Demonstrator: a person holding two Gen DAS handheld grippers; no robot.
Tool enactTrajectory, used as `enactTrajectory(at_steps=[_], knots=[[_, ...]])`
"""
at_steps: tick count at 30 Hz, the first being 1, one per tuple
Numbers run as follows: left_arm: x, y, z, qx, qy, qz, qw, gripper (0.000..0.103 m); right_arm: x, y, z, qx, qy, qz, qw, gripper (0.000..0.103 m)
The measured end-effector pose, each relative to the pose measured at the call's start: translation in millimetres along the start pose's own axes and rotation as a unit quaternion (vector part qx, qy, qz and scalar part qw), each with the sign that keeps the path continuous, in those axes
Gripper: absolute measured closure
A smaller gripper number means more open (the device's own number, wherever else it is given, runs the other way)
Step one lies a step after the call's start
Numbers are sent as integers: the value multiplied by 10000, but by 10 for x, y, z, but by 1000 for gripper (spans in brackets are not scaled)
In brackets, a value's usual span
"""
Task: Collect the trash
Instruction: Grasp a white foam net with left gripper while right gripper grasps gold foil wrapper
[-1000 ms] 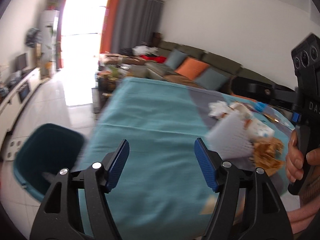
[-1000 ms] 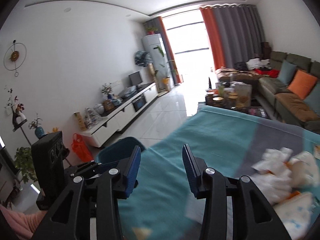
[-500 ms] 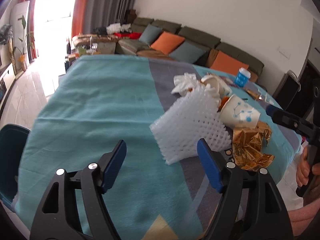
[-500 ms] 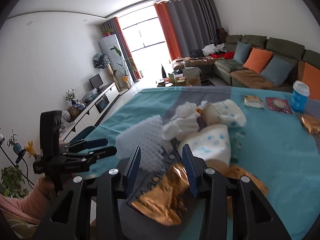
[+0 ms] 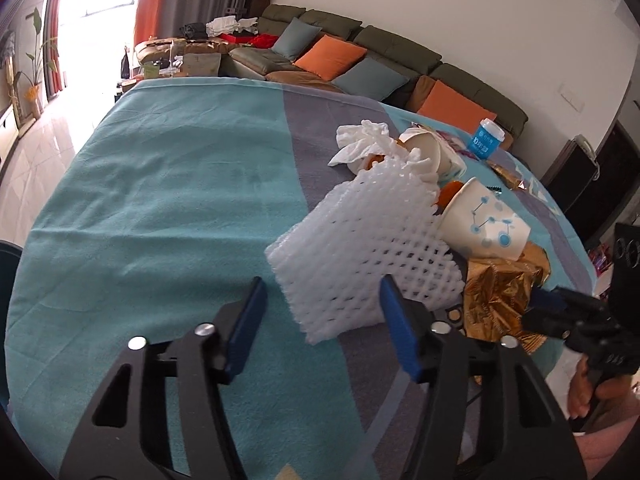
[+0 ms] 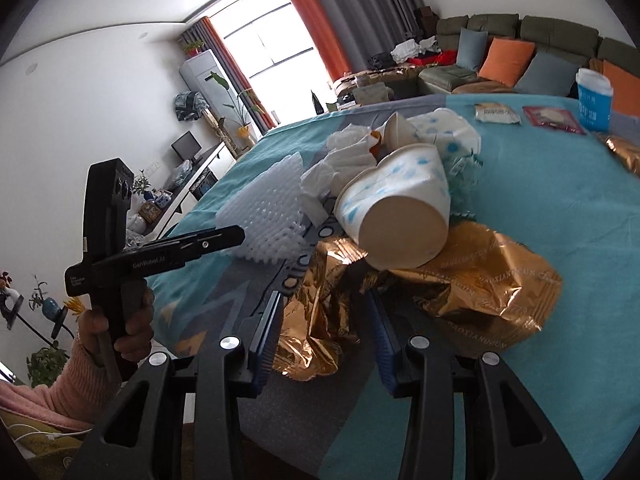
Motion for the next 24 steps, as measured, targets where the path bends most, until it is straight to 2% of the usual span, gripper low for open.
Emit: enactTrajectory(at_steps=[1,3,6,7,11,19,24], knots=[[0,0,-4,3,-1,1,10000,54,-10,-13,7,-4,0,17,10000,69],[-9,0,-17,7,-54,14,10000,64,-40,-26,8,6,-28,62,10000,83],[14,-11,-17,51,-50,-30,10000,70,-42,-20,11,-13,12,91,10000,91],[21,-15,-17,73,-65,-50,9999,77,-37,-24,4,10,10,78,10000,92],[78,-48,2,167,-143,-118,9997,84,3,-12,41,101,69,40,9999,93],[328,-126,21,208,-47,-406,9989,88,39,62,199,351,239,-104,9990,94],[550,-158,68,210,214,-596,9978,88,-13,100,297,450,325,-128,9984,94]])
Point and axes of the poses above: each gripper's, at about its wrist camera, not at the fingertips, and x roughly against the way its jaws point, z to its left, y to its top, the point moved 2 cm from there along -x, roughly the way its jaws point, and after that the axes turned 10 degrees about -x, right-handed, at the moved point
